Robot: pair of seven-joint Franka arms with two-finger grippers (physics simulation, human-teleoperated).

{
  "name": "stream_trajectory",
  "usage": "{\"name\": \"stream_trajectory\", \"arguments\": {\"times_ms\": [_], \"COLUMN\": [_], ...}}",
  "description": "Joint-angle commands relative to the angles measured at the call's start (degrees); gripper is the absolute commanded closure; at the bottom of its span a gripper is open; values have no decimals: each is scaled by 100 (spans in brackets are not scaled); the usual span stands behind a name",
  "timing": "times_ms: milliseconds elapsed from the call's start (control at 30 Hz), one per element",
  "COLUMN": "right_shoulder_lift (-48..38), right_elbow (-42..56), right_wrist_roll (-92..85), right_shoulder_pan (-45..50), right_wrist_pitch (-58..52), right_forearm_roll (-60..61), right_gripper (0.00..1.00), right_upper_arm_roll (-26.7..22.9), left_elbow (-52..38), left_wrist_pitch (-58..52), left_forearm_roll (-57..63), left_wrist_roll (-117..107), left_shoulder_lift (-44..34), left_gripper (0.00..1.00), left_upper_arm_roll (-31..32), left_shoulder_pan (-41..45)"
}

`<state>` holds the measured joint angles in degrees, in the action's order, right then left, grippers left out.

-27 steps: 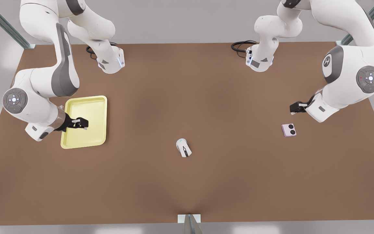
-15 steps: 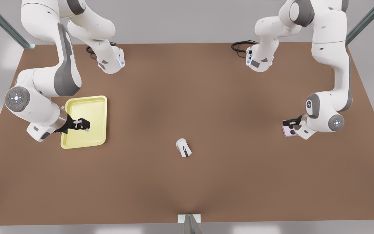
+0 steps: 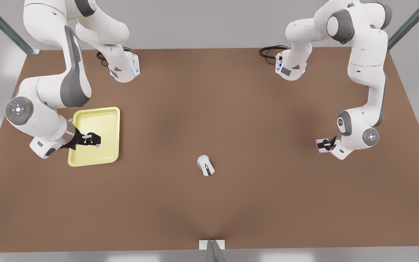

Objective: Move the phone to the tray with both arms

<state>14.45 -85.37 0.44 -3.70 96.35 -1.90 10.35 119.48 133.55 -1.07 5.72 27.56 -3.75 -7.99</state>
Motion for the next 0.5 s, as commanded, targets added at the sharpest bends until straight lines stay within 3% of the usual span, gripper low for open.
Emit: {"name": "stream_trajectory", "arguments": {"times_ms": [0,267,300,333,467], "right_shoulder_lift": [-4,40,40,31,31], "right_elbow": [2,11,11,11,11], "right_wrist_roll": [9,-9,-9,-9,-53], "right_shoulder_pan": [1,1,-8,1,-8], "right_wrist_pitch": [-3,50,50,50,41], "right_forearm_roll": [5,-4,-4,-4,5], "right_gripper": [0,0,0,0,0], "right_upper_arm_roll": [2,-7,-7,-7,-7], "left_elbow": [-4,5,5,-4,-4], "left_wrist_pitch": [277,268,260,189,224], "left_forearm_roll": [10,10,19,10,10], "left_wrist_roll": [342,342,324,324,324], "left_shoulder_lift": [47,170,162,144,162], "left_gripper": [0,0,10,27,24], "left_upper_arm_roll": [-2,-2,6,6,6], "left_shoulder_pan": [0,0,0,0,8]}}
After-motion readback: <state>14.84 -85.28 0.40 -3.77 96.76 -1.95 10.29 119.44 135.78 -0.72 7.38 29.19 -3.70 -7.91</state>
